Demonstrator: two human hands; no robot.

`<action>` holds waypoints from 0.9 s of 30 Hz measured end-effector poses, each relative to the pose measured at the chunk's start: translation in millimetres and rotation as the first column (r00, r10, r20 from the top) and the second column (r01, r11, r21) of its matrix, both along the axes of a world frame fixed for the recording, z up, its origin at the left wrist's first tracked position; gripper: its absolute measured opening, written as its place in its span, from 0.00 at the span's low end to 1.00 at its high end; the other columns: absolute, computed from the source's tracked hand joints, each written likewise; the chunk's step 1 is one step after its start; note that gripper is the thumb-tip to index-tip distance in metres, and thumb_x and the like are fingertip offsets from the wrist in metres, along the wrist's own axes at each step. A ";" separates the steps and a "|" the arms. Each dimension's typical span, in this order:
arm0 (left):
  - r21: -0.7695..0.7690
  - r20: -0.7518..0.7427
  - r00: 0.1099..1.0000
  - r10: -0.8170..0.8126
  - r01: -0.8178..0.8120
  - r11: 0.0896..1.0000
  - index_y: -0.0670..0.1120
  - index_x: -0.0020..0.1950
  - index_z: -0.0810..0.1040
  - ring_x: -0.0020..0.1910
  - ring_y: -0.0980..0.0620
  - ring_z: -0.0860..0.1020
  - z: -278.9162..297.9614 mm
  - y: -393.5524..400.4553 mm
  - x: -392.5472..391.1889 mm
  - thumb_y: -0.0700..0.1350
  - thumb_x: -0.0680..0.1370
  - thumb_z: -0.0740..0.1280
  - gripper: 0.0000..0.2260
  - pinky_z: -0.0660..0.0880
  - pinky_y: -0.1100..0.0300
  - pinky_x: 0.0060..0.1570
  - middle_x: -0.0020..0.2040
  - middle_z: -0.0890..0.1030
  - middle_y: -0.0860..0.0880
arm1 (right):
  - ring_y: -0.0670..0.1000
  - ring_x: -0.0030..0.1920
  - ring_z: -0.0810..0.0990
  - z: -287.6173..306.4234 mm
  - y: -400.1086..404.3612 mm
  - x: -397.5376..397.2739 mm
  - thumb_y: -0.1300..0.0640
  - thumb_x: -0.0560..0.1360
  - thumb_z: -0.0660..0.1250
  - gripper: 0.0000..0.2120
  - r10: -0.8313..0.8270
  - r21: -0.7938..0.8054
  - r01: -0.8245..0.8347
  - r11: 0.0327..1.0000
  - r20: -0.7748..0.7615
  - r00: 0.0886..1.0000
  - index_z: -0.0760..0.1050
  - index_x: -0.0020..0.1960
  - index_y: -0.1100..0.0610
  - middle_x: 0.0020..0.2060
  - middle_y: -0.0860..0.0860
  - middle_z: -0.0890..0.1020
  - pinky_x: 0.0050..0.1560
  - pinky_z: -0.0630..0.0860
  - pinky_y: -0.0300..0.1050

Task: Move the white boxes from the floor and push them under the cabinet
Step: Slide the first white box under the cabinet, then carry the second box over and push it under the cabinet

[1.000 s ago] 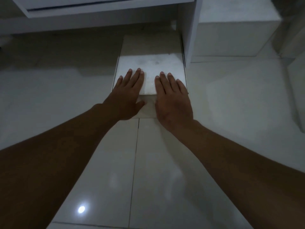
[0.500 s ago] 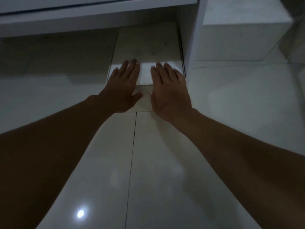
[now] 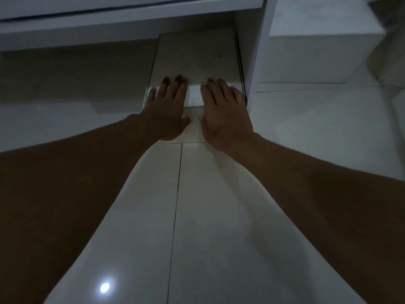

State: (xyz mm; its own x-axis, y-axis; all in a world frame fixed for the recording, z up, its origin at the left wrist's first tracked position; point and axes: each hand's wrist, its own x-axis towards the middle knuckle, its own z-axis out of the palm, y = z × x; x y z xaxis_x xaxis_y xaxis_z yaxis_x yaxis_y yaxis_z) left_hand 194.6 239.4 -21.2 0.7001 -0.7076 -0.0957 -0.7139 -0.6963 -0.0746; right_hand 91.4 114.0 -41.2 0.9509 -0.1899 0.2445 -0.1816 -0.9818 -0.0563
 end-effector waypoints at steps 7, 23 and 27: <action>-0.275 -0.007 0.997 0.072 -0.071 0.959 0.45 0.79 0.53 0.78 0.43 0.53 3.7 11.9 -67.8 0.52 0.81 0.61 0.31 0.50 0.43 0.75 0.79 0.55 0.42 | 0.55 0.75 0.58 7.7 4.5 -49.9 0.57 0.81 0.57 0.24 0.040 0.108 -0.048 0.993 0.076 0.996 0.59 0.77 0.58 0.75 0.56 0.64 0.75 0.52 0.53; -0.656 0.097 0.978 -0.185 0.202 0.727 0.43 0.67 0.75 0.62 0.44 0.74 85.2 -8.7 -191.5 0.51 0.80 0.62 0.19 0.69 0.49 0.60 0.63 0.78 0.44 | 0.53 0.67 0.71 101.3 -8.4 -222.8 0.52 0.81 0.58 0.21 -0.322 0.168 0.285 0.944 0.276 0.906 0.66 0.73 0.57 0.67 0.54 0.74 0.65 0.67 0.50; -0.690 0.080 0.957 -0.280 0.256 0.678 0.44 0.68 0.75 0.62 0.44 0.74 137.8 -29.5 -224.6 0.51 0.80 0.62 0.19 0.70 0.49 0.60 0.64 0.77 0.44 | 0.53 0.66 0.72 152.6 -15.9 -272.4 0.51 0.81 0.58 0.21 -0.424 0.131 0.403 0.906 0.286 0.859 0.66 0.72 0.56 0.67 0.54 0.75 0.64 0.69 0.51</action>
State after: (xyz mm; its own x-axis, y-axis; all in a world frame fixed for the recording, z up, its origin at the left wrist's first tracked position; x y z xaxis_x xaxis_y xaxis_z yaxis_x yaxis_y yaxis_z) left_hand -30.0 210.0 116.6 0.4757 -0.7405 0.4747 -0.8713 -0.3229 0.3695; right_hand -181.0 98.1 111.4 0.6637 -0.5745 0.4791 -0.5342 -0.8123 -0.2340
